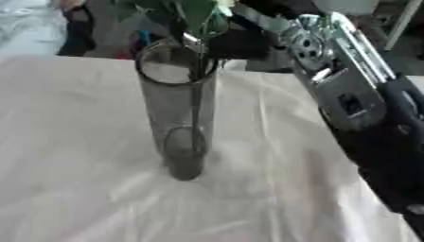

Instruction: Arrange flowers into the vase.

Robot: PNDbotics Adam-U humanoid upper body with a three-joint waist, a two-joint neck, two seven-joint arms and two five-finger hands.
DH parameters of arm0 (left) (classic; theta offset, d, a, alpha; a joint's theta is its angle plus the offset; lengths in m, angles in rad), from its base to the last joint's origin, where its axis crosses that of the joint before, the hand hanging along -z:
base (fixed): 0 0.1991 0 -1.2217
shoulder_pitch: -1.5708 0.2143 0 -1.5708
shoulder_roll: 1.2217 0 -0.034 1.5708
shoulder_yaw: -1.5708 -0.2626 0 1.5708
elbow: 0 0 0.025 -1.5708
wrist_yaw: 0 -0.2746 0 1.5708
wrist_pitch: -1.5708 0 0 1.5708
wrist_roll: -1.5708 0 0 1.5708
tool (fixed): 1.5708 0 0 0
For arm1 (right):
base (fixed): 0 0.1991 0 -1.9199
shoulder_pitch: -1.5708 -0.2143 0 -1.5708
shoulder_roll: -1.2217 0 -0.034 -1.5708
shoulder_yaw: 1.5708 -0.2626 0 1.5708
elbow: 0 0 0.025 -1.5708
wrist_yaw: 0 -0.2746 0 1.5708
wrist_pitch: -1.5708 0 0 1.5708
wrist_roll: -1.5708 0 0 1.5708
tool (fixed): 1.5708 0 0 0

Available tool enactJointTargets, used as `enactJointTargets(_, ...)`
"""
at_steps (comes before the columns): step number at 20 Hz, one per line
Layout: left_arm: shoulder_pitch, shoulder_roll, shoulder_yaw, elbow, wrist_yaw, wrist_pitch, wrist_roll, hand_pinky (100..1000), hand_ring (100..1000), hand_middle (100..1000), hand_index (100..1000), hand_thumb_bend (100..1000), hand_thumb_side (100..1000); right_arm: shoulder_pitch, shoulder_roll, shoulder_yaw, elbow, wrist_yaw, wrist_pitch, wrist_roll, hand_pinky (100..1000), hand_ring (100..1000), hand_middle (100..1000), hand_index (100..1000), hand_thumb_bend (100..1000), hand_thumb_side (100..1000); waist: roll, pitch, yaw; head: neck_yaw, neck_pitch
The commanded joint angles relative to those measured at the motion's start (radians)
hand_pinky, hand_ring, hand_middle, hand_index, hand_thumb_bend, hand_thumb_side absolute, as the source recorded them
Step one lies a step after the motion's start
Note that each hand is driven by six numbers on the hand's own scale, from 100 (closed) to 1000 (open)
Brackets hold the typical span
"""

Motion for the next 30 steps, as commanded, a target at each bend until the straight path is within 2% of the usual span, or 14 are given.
enactJointTargets(1, -0.007, 0.022, 0.012, -0.013, -0.003, 0.001, 0.003, 641, 783, 778, 848, 100, 1000, -0.012, -0.032, -0.019, -0.021, -0.020, -0.017, 0.034, 877, 907, 827, 957, 477, 1000, 0.001, -0.041, -0.002, 0.004, 0.000)
enactJointTargets(2, -0.007, 0.022, 0.012, -0.013, -0.003, 0.001, 0.004, 641, 783, 778, 848, 100, 1000, -0.012, -0.034, -0.021, -0.021, -0.025, -0.022, 0.044, 877, 907, 827, 957, 477, 1000, 0.002, -0.041, -0.002, 0.004, 0.000)
enactJointTargets(4, -0.007, 0.022, 0.011, -0.013, -0.003, 0.001, 0.003, 641, 783, 778, 848, 100, 1000, -0.012, -0.035, -0.023, -0.021, -0.040, -0.033, 0.067, 891, 918, 835, 959, 623, 1000, 0.003, -0.043, -0.002, 0.003, -0.001)
enactJointTargets(5, -0.007, 0.022, 0.011, -0.013, -0.003, 0.001, 0.003, 641, 783, 778, 848, 100, 1000, -0.012, -0.035, -0.026, -0.021, -0.048, -0.036, 0.077, 891, 918, 835, 959, 623, 1000, 0.003, -0.043, -0.002, 0.003, -0.001)
enactJointTargets(6, -0.006, 0.022, 0.011, -0.013, -0.002, 0.001, 0.003, 641, 783, 778, 848, 100, 1000, -0.012, -0.036, -0.029, -0.021, -0.055, -0.039, 0.085, 895, 919, 835, 960, 690, 1000, 0.004, -0.043, -0.003, 0.002, -0.001)
enactJointTargets(7, -0.006, 0.022, 0.011, -0.013, -0.002, 0.001, 0.003, 641, 783, 778, 848, 100, 1000, -0.012, -0.037, -0.031, -0.022, -0.060, -0.040, 0.090, 895, 919, 835, 960, 690, 1000, 0.004, -0.044, -0.003, 0.002, -0.001)
enactJointTargets(8, -0.006, 0.022, 0.011, -0.013, -0.002, 0.001, 0.003, 640, 784, 778, 848, 100, 1000, -0.011, -0.038, -0.033, -0.022, -0.063, -0.040, 0.094, 897, 916, 831, 959, 790, 1000, 0.005, -0.044, -0.003, 0.002, 0.000)
enactJointTargets(10, -0.006, 0.022, 0.011, -0.013, -0.002, 0.002, 0.003, 639, 783, 778, 848, 100, 1000, -0.010, -0.041, -0.037, -0.023, -0.068, -0.035, 0.102, 901, 920, 834, 963, 820, 1000, 0.005, -0.043, -0.004, 0.003, 0.000)
enactJointTargets(20, -0.006, 0.024, 0.012, -0.013, -0.004, 0.004, 0.006, 638, 784, 778, 848, 100, 1000, 0.005, -0.057, -0.047, -0.035, -0.045, -0.033, 0.125, 906, 927, 842, 977, 854, 1000, 0.006, -0.043, 0.000, 0.005, 0.002)
enactJointTargets(30, -0.003, 0.028, 0.016, -0.013, -0.008, 0.005, 0.014, 638, 784, 778, 847, 100, 1000, 0.046, -0.106, -0.079, -0.074, -0.043, -0.037, 0.124, 909, 928, 846, 981, 856, 1000, 0.009, -0.046, -0.001, 0.011, 0.005)
